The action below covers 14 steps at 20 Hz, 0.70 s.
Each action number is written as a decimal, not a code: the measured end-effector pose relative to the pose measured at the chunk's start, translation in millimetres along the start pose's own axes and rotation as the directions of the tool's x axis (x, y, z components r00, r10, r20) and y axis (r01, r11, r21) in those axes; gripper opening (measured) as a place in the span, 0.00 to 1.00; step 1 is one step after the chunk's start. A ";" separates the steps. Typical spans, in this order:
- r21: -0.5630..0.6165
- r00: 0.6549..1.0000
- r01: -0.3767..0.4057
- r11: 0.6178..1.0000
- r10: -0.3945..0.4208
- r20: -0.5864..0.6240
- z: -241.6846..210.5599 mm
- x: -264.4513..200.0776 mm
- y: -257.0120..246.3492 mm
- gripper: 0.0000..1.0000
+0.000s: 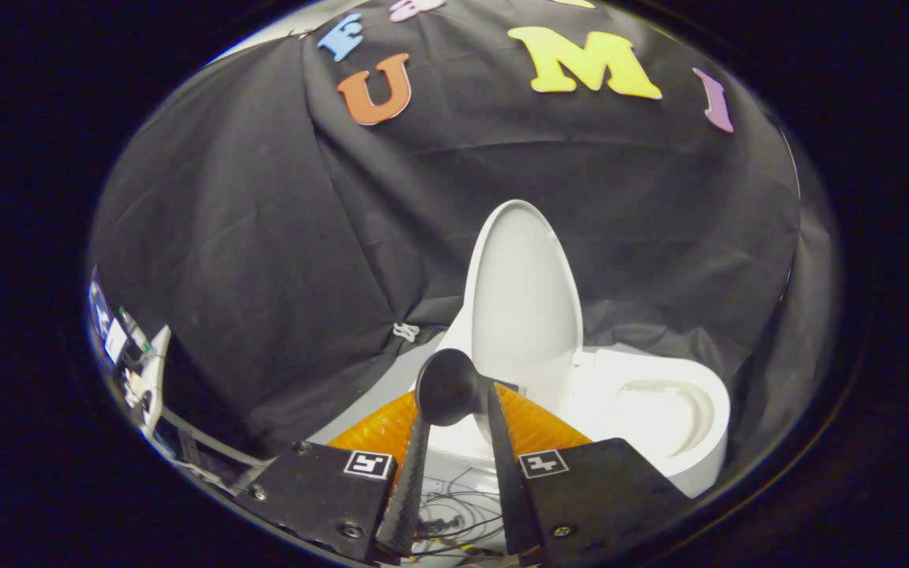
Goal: Open the toilet lid.
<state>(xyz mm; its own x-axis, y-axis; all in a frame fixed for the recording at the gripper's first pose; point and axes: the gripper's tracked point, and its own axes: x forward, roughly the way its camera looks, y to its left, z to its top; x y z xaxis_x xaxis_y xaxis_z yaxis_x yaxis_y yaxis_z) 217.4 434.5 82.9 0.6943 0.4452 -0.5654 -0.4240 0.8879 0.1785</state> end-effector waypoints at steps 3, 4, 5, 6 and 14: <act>0.000 0.999 -0.025 1.000 0.025 0.033 0.0 -18.1 -2.4 0.48; -0.020 0.999 -0.029 0.999 0.030 0.038 -2.2 -25.9 -4.2 0.50; -0.031 0.998 -0.029 0.999 0.030 0.048 -5.2 -33.2 -7.7 0.57; -0.043 0.997 -0.018 0.999 0.021 0.074 -3.5 -41.1 -15.3 0.61; 0.007 0.984 0.079 0.997 -0.079 0.161 -13.6 -81.9 -98.2 0.64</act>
<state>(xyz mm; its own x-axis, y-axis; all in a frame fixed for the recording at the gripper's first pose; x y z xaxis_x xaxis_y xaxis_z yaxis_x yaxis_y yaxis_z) 194.2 309.3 100.7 0.8100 0.3865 -0.4411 -0.3641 0.9210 0.1385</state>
